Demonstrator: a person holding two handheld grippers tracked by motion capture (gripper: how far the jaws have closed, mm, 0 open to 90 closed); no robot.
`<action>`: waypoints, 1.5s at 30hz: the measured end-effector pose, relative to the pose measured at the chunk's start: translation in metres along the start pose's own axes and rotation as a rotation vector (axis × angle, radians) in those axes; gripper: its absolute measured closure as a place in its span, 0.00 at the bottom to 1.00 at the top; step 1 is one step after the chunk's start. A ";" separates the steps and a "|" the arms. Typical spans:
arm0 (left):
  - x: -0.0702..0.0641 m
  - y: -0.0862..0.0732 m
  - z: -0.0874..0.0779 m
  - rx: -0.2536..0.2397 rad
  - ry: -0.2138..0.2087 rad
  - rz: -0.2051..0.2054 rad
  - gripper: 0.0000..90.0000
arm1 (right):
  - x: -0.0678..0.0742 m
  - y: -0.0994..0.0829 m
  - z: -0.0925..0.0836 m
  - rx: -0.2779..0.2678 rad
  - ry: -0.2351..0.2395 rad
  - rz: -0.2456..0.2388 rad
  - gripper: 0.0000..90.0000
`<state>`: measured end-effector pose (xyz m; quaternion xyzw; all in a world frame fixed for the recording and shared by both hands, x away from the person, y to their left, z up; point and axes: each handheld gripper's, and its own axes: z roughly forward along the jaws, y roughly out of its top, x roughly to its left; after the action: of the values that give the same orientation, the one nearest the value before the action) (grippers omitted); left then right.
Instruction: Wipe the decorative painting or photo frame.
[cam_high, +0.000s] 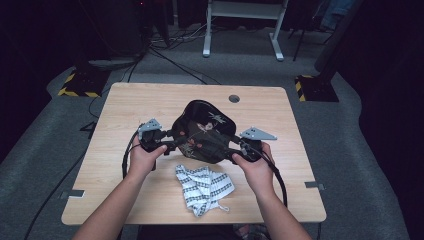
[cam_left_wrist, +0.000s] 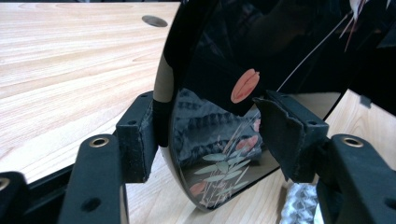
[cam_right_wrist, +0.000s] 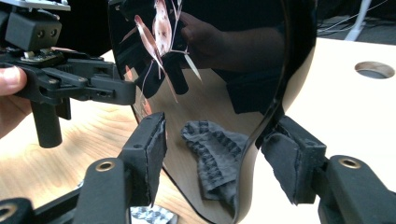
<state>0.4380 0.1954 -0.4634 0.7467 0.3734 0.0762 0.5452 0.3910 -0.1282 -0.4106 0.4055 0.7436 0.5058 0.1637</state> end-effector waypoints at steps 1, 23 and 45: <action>-0.001 0.000 -0.001 0.003 0.011 0.005 0.44 | -0.002 0.000 0.001 0.004 -0.002 0.004 0.45; -0.052 -0.010 -0.057 0.028 0.032 0.086 0.40 | -0.017 0.005 0.003 0.017 0.053 -0.006 0.44; -0.112 -0.054 0.009 0.248 -0.102 0.140 0.27 | -0.019 0.004 0.007 0.071 0.050 -0.026 0.43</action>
<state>0.3378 0.1230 -0.4807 0.8354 0.2987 0.0294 0.4605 0.4089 -0.1375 -0.4132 0.3888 0.7700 0.4870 0.1371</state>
